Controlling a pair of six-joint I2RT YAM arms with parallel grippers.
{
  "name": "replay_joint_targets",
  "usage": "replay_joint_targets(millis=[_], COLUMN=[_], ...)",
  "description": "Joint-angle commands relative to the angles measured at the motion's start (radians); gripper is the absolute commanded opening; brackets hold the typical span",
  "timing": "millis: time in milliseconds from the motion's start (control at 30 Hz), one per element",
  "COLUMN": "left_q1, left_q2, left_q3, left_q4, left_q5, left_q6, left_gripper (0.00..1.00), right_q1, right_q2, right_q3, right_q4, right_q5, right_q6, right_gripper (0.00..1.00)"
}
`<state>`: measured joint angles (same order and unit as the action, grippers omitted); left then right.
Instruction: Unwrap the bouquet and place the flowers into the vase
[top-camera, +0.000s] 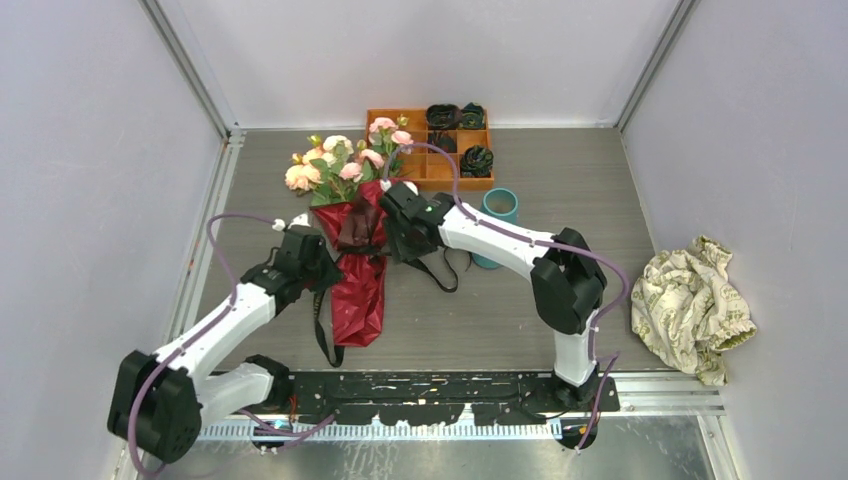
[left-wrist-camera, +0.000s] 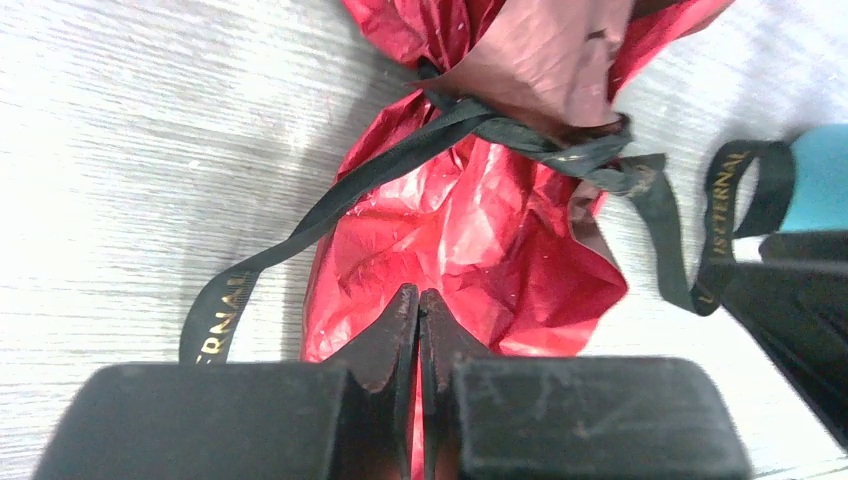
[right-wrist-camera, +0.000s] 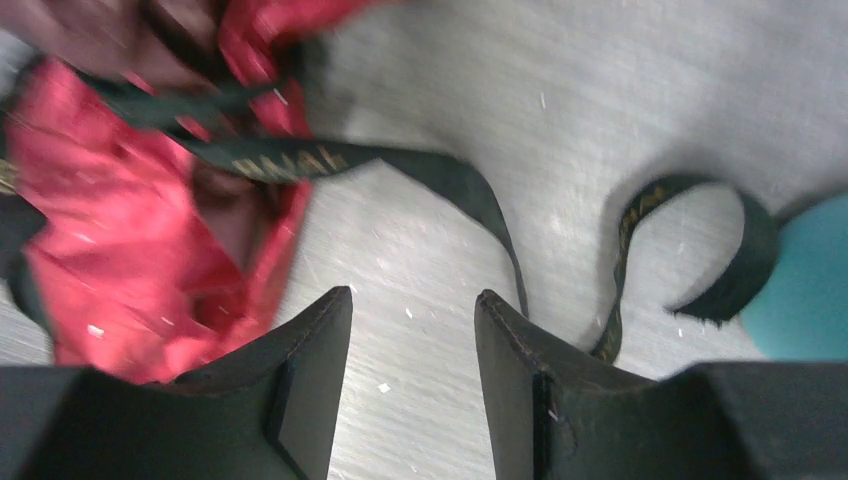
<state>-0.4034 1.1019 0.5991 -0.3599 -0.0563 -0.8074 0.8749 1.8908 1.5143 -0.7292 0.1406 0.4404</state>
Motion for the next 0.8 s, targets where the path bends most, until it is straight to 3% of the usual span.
replay_joint_targets(millis=[0,167,467,600,767], left_q1=[0.006,0.006,0.006,0.006,0.006], left_q2=[-0.083,-0.04,0.031,0.074,0.135], left_q3=[0.022,-0.025,-0.019,-0.024,-0.034], left_q4=[-0.086,0.003,0.077,0.104,0.149], left_q5=[-0.086,-0.038,-0.026,-0.031,-0.048], left_q6=[0.021,-0.011,-0.009,-0.006,-0.003], left_gripper=[0.04,0.02,0.02,0.02,0.01], right_q1=[0.004,0.004,0.004,0.005,0.004], right_q2=[0.067,0.228,0.313,0.31,0.287], right_q3=[0.202,0.389,0.39,0.36,0.333], right_q4=[0.014,-0.035,0.001,0.015,0.021], right_q5=[0.019,-0.004,-0.066,-0.094,-0.084], right_q6=[0.014,0.031,0.062,0.068,0.062], right_gripper=[0.54,0.54,0.52,0.43,0.19])
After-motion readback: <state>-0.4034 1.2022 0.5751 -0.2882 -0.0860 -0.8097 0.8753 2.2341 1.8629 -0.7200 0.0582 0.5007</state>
